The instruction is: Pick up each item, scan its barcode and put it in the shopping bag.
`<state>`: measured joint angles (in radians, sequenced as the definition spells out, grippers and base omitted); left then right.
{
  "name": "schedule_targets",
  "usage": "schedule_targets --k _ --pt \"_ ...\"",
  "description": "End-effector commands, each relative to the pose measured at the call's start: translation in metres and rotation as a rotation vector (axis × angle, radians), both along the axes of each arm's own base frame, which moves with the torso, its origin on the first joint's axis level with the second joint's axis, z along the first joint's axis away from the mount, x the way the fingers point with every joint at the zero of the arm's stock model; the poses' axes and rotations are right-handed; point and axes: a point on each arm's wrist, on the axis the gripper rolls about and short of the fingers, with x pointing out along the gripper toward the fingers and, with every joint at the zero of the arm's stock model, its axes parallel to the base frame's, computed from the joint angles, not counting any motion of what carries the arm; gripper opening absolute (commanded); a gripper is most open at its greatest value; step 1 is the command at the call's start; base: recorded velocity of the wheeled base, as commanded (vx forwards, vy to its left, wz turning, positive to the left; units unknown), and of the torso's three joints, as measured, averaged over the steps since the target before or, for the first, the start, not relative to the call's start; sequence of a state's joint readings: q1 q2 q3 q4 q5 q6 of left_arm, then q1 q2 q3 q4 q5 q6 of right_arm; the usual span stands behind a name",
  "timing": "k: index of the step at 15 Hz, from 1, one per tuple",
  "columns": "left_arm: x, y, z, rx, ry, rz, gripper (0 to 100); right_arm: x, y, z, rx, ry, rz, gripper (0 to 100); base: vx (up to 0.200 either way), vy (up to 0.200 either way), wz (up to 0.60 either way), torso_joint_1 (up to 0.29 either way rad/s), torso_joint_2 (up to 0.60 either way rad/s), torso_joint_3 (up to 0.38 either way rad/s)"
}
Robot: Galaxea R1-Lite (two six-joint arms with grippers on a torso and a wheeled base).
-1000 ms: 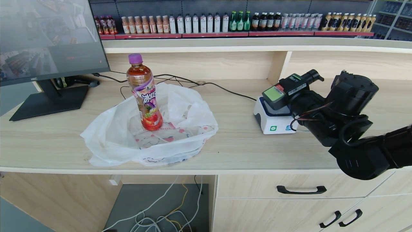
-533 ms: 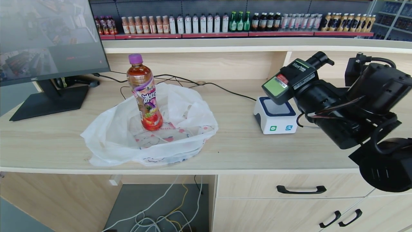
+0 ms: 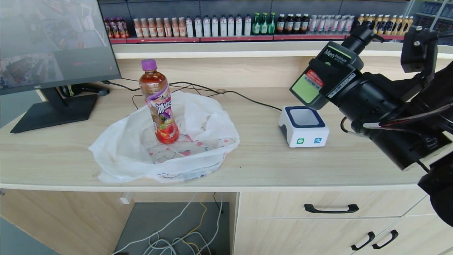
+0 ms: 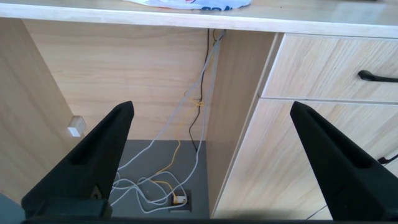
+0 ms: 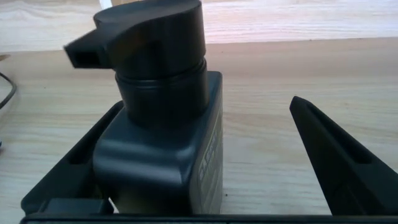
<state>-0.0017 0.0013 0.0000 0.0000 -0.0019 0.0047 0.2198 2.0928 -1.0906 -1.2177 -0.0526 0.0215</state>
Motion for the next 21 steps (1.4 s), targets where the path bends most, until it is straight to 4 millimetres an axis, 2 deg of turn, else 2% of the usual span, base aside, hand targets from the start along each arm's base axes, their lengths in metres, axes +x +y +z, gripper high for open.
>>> schedule_targets --k 1,8,9,21 --pt "0.0 0.0 0.0 0.0 0.0 0.001 100 0.001 0.0 -0.0023 -0.001 0.005 -0.002 100 0.0 0.0 0.0 0.0 0.0 0.0" --pt "0.0 0.0 0.0 0.0 0.0 0.001 100 0.0056 -0.0028 -0.0087 -0.004 0.017 -0.009 100 0.0 0.0 0.0 0.0 0.0 0.0" --pt "0.0 0.0 0.0 0.0 0.0 0.001 100 0.0056 -0.0028 -0.0087 -0.004 0.017 -0.009 0 0.0 0.0 0.0 0.0 0.0 0.0" --pt "0.0 0.0 0.0 0.0 0.0 0.001 100 0.0034 -0.002 -0.0117 -0.007 0.025 -0.008 0 0.0 0.0 0.0 0.0 0.0 0.0"
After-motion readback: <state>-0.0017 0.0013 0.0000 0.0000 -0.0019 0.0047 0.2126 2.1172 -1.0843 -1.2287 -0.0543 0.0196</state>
